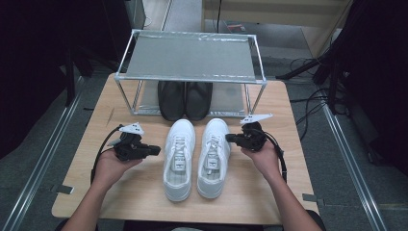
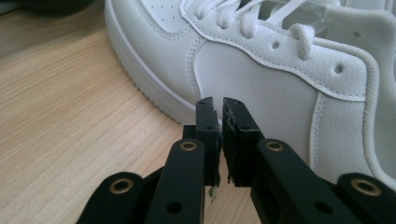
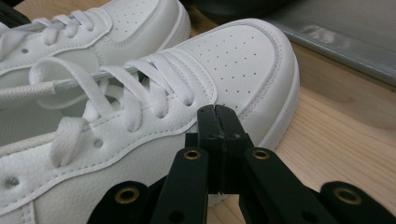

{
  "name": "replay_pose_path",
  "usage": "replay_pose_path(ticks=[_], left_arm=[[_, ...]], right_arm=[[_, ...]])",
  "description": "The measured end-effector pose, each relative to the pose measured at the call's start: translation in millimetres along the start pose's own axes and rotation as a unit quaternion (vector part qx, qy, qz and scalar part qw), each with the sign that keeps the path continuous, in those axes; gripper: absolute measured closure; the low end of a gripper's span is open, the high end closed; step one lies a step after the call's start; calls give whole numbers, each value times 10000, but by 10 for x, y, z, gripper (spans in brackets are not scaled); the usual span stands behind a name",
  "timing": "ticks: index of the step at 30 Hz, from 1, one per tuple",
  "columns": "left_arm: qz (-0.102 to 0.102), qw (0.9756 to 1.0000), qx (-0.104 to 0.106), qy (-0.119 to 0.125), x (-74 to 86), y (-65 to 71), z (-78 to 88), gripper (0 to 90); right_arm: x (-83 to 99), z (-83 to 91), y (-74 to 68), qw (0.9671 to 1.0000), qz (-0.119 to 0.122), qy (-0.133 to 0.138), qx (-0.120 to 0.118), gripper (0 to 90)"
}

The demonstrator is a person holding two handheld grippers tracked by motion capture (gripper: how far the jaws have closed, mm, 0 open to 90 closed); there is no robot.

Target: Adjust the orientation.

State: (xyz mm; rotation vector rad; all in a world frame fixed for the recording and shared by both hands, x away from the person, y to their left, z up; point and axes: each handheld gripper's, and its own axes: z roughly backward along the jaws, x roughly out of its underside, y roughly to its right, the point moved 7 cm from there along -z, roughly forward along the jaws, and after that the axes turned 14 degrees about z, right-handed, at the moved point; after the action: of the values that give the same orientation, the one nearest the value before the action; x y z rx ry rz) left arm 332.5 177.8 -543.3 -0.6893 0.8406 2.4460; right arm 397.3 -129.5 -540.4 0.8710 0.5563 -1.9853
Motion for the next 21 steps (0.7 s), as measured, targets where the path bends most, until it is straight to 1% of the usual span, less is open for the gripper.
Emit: replay_pose_path(ticks=[2,4,5,8,10,11,13,15,17,19,21], left_arm=[[-22,10000,-4,-20,0,18,-22,851],[-43,10000,6,-50,3,43,-49,852],[-42,10000,12,-74,6,58,-69,852],[-120,9997,41,-189,24,92,-129,852],[-180,9994,32,-290,42,113,-173,852],[-185,9995,16,-270,44,126,-185,856],[-191,9994,10,-276,46,126,-177,862],[-160,9994,92,-291,60,125,-175,861],[-96,9995,145,-267,68,127,-182,866],[-64,9995,178,-269,68,131,-192,870],[-72,9995,159,-268,68,145,-199,882]], right_arm=[[-19,-32,-32,10000,-54,35,-71,900],[-43,-68,-59,9999,-43,66,-93,900],[-54,-82,-71,10000,-13,61,-76,900],[-76,-102,-88,10000,-49,38,24,900],[-73,-89,-82,9999,-109,56,51,900],[-70,-78,-79,9998,-198,53,36,900],[-56,-58,-81,9996,-264,-4,-24,900],[-50,-27,-112,9997,-249,-23,-48,900],[-45,4,-161,9998,-168,-57,-63,900],[-40,15,-226,9998,-145,-57,-152,900],[-40,7,-261,9999,-60,-84,-52,900]])
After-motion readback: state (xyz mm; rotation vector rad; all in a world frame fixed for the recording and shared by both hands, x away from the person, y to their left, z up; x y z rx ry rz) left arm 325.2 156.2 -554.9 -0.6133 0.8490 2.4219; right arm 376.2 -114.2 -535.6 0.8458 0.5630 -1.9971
